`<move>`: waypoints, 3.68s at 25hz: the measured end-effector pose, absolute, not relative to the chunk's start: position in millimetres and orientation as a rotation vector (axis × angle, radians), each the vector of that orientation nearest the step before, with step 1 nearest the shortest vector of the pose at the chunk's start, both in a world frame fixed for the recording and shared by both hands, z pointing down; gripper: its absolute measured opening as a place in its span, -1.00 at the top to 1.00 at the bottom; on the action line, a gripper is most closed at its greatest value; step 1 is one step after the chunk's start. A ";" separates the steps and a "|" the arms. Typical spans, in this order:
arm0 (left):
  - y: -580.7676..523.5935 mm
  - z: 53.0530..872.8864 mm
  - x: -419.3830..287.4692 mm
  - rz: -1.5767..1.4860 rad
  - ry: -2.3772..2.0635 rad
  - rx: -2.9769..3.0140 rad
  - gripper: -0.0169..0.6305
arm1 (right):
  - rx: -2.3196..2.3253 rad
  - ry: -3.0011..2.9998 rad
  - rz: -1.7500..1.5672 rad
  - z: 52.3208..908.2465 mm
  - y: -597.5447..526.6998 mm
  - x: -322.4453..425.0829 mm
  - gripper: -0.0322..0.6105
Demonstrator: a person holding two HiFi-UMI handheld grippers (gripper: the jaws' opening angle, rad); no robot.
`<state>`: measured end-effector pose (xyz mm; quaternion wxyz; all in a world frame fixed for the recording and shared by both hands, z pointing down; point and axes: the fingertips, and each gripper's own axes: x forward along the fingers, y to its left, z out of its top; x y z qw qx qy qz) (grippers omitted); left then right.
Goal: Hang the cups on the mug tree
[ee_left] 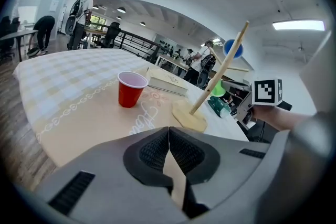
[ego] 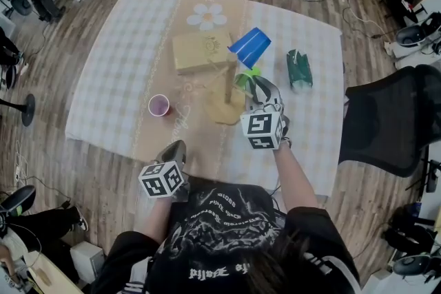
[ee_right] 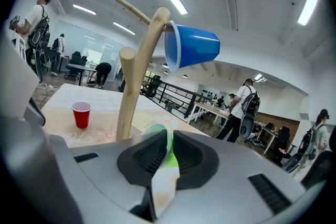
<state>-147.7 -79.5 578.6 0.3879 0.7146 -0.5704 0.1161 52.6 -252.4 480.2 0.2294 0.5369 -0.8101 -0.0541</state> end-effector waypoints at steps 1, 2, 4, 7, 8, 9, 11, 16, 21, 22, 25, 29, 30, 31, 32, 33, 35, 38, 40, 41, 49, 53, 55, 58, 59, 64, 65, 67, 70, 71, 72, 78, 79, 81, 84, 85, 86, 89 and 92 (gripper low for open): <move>-79.5 578.6 -147.7 0.294 -1.452 1.818 0.88 | 1.478 -2.229 -0.150 480.1 -251.8 52.3 0.77; -79.5 578.5 -148.1 0.292 -1.452 1.817 0.88 | 1.478 -2.229 -0.151 479.8 -251.2 51.9 0.76; -79.3 577.9 -148.5 0.289 -1.451 1.817 0.88 | 1.473 -2.226 -0.161 478.9 -250.0 50.6 0.76; -79.2 577.1 -147.5 0.292 -1.444 1.825 0.88 | 1.459 -2.215 -0.187 479.2 -247.2 48.4 0.74; -79.2 577.0 -147.1 0.293 -1.442 1.828 0.88 | 1.457 -2.212 -0.194 479.6 -246.3 48.1 0.74; -79.3 576.9 -146.8 0.293 -1.441 1.829 0.88 | 1.455 -2.209 -0.199 479.9 -245.6 47.8 0.74; -79.4 577.3 -147.0 0.291 -1.442 1.828 0.88 | 1.448 -2.206 -0.213 480.6 -244.3 46.6 0.74; -80.0 578.6 -146.7 0.290 -1.440 1.828 0.88 | 1.418 -2.195 -0.254 483.6 -241.0 42.2 0.76; -79.7 579.6 -145.7 0.293 -1.437 1.830 0.88 | 1.403 -2.186 -0.270 486.7 -238.4 41.7 0.76; -79.7 579.3 -145.9 0.292 -1.437 1.829 0.88 | 1.399 -2.184 -0.273 487.0 -237.9 41.3 0.76; -79.8 577.9 -146.2 0.292 -1.438 1.829 0.88 | 1.394 -2.182 -0.274 488.0 -236.1 40.2 0.77; -79.4 577.3 -146.5 0.293 -1.438 1.832 0.88 | 1.391 -2.177 -0.274 490.8 -233.1 39.0 0.77; -79.1 577.4 -146.4 0.292 -1.438 1.831 0.88 | 1.390 -2.176 -0.273 491.6 -232.7 39.0 0.77; -78.8 577.6 -146.3 0.290 -1.438 1.830 0.88 | 1.389 -2.176 -0.271 492.5 -232.3 39.0 0.77; -78.4 578.0 -146.3 0.289 -1.439 1.828 0.88 | 1.388 -2.175 -0.269 493.6 -232.0 38.8 0.77; -78.1 578.4 -146.5 0.289 -1.439 1.826 0.88 | 1.386 -2.173 -0.267 494.8 -231.6 38.6 0.77; -77.9 579.1 -147.0 0.287 -1.438 1.824 0.88 | 1.380 -2.168 -0.266 497.9 -230.5 38.1 0.77; -77.2 579.2 -147.4 0.283 -1.438 1.818 0.88 | 1.366 -2.161 -0.257 504.0 -228.3 37.3 0.76; -76.9 579.2 -148.0 0.282 -1.441 1.816 0.88 | 1.361 -2.156 -0.254 507.2 -227.2 37.1 0.76; -76.7 579.4 -148.6 0.282 -1.442 1.814 0.88 | 1.358 -2.154 -0.253 508.6 -226.9 36.9 0.76; -77.6 581.9 -149.4 0.276 -1.434 1.803 0.88 | 1.330 -2.140 -0.251 517.6 -223.7 35.9 0.76; -78.5 581.7 -149.4 0.273 -1.430 1.804 0.88 | 1.326 -2.132 -0.242 521.0 -221.6 36.0 0.76; -79.1 581.9 -149.9 0.270 -1.430 1.805 0.88 | 1.320 -2.125 -0.241 523.8 -221.1 35.2 0.76; -79.5 582.4 -151.0 0.267 -1.431 1.805 0.88 | 1.310 -2.122 -0.240 527.1 -219.9 32.8 0.76; -79.8 582.4 -151.5 0.267 -1.432 1.805 0.88 | 1.307 -2.125 -0.238 527.5 -219.3 31.5 0.75; -80.6 582.3 -151.2 0.261 -1.430 1.807 0.88 | 1.296 -2.152 -0.228 527.5 -215.5 24.8 0.73; -80.8 582.2 -151.5 0.259 -1.431 1.807 0.88 | 1.298 -2.156 -0.226 526.8 -214.9 24.1 0.73; -81.3 581.7 -153.6 0.254 -1.441 1.803 0.88 | 1.305 -2.165 -0.216 524.8 -212.8 23.6 0.72; -82.5 581.6 -162.7 0.255 -1.489 1.777 0.88 | 1.322 -2.178 -0.171 524.2 -206.3 26.4 0.71; -83.0 581.8 -167.4 0.258 -1.512 1.765 0.88 | 1.327 -2.182 -0.148 525.7 -203.0 27.6 0.71; -83.6 582.0 -172.7 0.260 -1.535 1.754 0.88 | 1.330 -2.188 -0.124 527.9 -199.2 28.6 0.72; -97.9 579.2 -204.5 0.175 -1.580 1.692 0.88 | 1.385 -2.228 0.033 541.6 -173.8 42.2 0.83; -102.5 577.9 -210.4 0.149 -1.586 1.678 0.88 | 1.393 -2.220 0.050 544.5 -169.5 46.1 0.85; -112.3 575.3 -223.7 0.104 -1.605 1.645 0.87 | 1.408 -2.204 0.084 550.7 -160.1 53.2 0.87; -125.7 575.9 -244.2 0.053 -1.627 1.581 0.87 | 1.431 -2.191 0.150 559.9 -147.5 60.8 0.87; -129.0 577.6 -249.4 0.027 -1.622 1.552 0.87 | 1.435 -2.189 0.177 563.4 -143.6 62.7 0.88; -132.0 578.9 -253.9 -0.004 -1.612 1.526 0.84 | 1.439 -2.189 0.207 567.0 -139.7 64.5 0.88; -145.1 577.4 -263.9 -0.082 -1.585 1.494 0.57 | 1.464 -2.181 0.260 573.3 -131.2 71.9 0.88; -160.3 574.2 -268.7 -0.108 -1.558 1.495 0.50 | 1.505 -2.156 0.298 576.2 -124.7 81.7 0.88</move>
